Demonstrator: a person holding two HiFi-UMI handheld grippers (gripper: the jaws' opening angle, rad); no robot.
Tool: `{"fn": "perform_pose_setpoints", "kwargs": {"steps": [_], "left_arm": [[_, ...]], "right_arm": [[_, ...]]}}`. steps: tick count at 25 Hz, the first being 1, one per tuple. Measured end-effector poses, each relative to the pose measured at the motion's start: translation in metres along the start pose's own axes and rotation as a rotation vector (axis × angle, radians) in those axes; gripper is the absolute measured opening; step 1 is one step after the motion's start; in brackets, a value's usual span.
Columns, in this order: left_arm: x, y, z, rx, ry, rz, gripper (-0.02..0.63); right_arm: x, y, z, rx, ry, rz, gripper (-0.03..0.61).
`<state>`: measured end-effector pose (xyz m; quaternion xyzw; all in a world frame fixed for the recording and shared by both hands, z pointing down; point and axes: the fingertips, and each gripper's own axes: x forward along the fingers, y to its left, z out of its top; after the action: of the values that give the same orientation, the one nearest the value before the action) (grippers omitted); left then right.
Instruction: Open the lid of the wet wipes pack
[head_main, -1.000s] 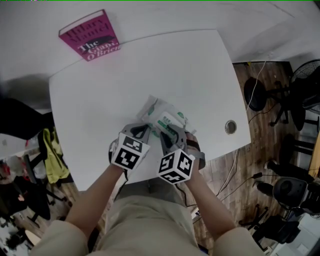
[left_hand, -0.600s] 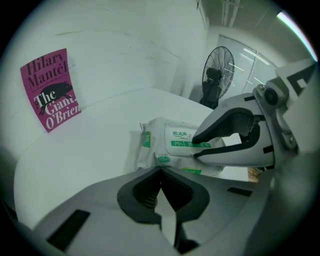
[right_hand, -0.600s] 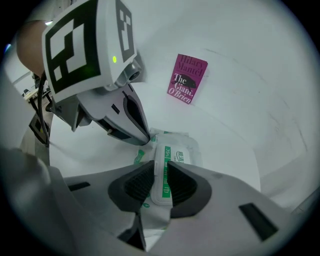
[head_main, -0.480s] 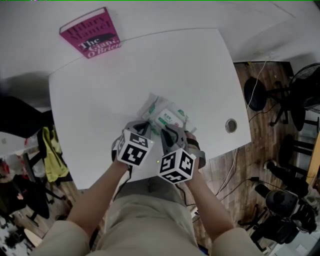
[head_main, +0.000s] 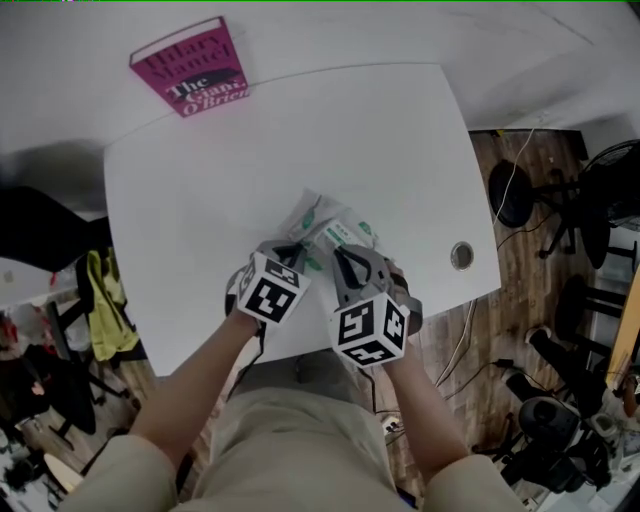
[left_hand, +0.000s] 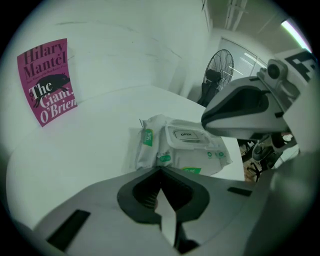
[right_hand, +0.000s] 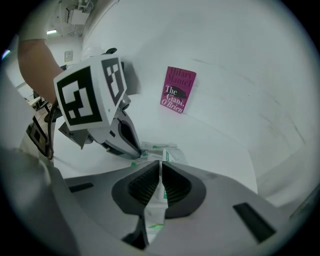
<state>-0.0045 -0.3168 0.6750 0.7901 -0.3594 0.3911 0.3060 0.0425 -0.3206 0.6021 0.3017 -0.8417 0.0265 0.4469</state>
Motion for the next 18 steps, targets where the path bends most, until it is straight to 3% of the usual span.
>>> {"fn": "perform_pose_setpoints", "kwargs": {"steps": [5, 11, 18], "left_arm": [[-0.001, 0.0, -0.003, -0.01, 0.003, -0.013, 0.021], [-0.001, 0.0, -0.002, 0.005, -0.005, -0.017, 0.021], [-0.001, 0.001, 0.0, 0.019, -0.019, -0.02, 0.021]], "right_arm": [[-0.007, -0.035, 0.003, 0.031, -0.026, -0.057, 0.029], [-0.001, -0.065, -0.008, 0.195, -0.068, -0.057, 0.032], [0.015, -0.082, -0.024, 0.209, -0.067, -0.118, 0.035]]}}
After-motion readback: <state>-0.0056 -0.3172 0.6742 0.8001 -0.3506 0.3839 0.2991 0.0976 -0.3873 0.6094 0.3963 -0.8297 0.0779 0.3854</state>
